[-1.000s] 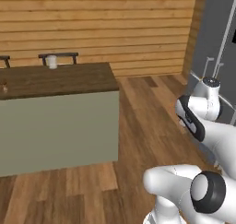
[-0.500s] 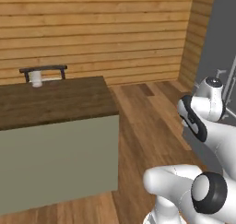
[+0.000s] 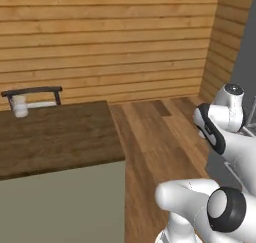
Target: Take a straw from the drawer in front and place it inside the glass cup on the dining counter.
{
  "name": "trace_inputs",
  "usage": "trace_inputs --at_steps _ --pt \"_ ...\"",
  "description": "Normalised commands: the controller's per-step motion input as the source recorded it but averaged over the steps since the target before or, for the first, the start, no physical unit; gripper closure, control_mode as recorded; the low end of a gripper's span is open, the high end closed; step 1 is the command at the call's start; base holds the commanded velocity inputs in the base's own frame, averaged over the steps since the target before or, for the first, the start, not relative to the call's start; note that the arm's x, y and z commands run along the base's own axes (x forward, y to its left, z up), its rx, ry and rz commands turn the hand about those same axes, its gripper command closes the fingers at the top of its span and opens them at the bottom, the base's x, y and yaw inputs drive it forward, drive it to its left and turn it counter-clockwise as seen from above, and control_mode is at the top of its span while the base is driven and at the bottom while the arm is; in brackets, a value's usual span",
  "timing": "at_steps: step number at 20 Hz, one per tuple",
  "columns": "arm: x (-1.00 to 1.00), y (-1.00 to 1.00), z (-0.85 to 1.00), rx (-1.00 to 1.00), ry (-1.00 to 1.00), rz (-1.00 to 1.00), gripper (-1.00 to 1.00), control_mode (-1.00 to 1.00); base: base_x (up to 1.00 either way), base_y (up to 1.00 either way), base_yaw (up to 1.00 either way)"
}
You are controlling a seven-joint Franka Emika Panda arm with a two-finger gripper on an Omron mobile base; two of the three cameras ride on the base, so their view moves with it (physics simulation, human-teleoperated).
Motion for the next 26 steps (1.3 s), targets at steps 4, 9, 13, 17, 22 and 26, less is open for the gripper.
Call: trace_inputs --at_steps 4,9,13,17,22,26 --pt "0.0 0.0 0.0 0.0 0.0 0.0 1.0 1.0 0.94 -0.35 0.06" --pt "0.0 0.0 0.0 0.0 0.0 0.0 1.0 1.0 0.87 -0.32 0.16" --pt "0.0 0.0 0.0 0.0 0.0 0.0 1.0 1.0 0.66 -0.43 0.3" --pt "0.0 0.0 0.0 0.0 0.0 0.0 1.0 1.0 0.38 -0.57 0.38" --pt "0.0 0.0 0.0 0.0 0.0 0.0 1.0 1.0 0.0 -0.69 0.19" --pt "0.0 0.0 0.0 0.0 0.0 0.0 1.0 1.0 0.15 -0.69 0.2"
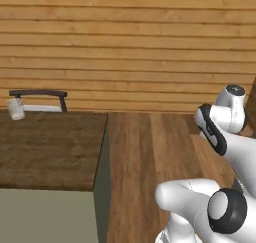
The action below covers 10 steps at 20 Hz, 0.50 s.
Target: Take a straw from the drawer in front and place it inside the glass cup on the dining counter.
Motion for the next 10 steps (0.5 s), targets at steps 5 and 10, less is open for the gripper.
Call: trace_inputs --at_steps 5,10 --pt "0.0 0.0 0.0 0.0 0.0 0.0 1.0 1.0 0.6 -0.56 0.36" --pt "0.0 0.0 0.0 0.0 0.0 0.0 1.0 1.0 0.69 -0.55 0.46"
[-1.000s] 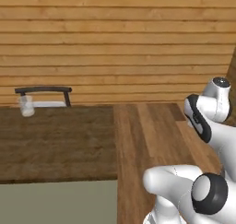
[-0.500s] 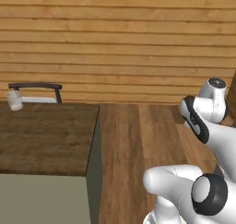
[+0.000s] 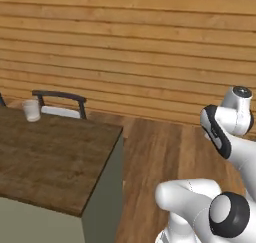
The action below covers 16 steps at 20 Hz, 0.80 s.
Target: Take a straw from the drawer in front and place it inside the glass cup on the dining counter.
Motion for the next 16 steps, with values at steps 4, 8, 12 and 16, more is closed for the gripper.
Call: trace_inputs --at_steps 4,8,12,16 --pt "0.0 0.0 0.0 0.0 0.0 0.0 1.0 1.0 0.65 -0.59 0.51" --pt "0.0 0.0 0.0 0.0 0.0 0.0 1.0 1.0 0.64 -0.59 0.53" --pt "0.0 0.0 0.0 0.0 0.0 0.0 1.0 1.0 0.58 -0.57 0.57" --pt "0.0 0.0 0.0 0.0 0.0 0.0 1.0 1.0 0.48 -0.55 0.61"
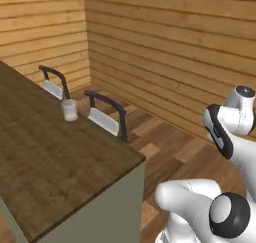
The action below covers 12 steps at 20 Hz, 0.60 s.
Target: Take a straw from the drawer in front and place it inside the glass cup on the dining counter.
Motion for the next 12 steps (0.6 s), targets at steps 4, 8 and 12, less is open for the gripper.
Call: trace_inputs --at_steps 4,8,12 --pt "0.0 0.0 0.0 0.0 0.0 0.0 1.0 1.0 0.44 -0.53 0.62" --pt "0.0 0.0 0.0 0.0 0.0 0.0 1.0 1.0 0.36 -0.55 0.63" --pt "0.0 0.0 0.0 0.0 0.0 0.0 1.0 1.0 0.27 -0.56 0.64"
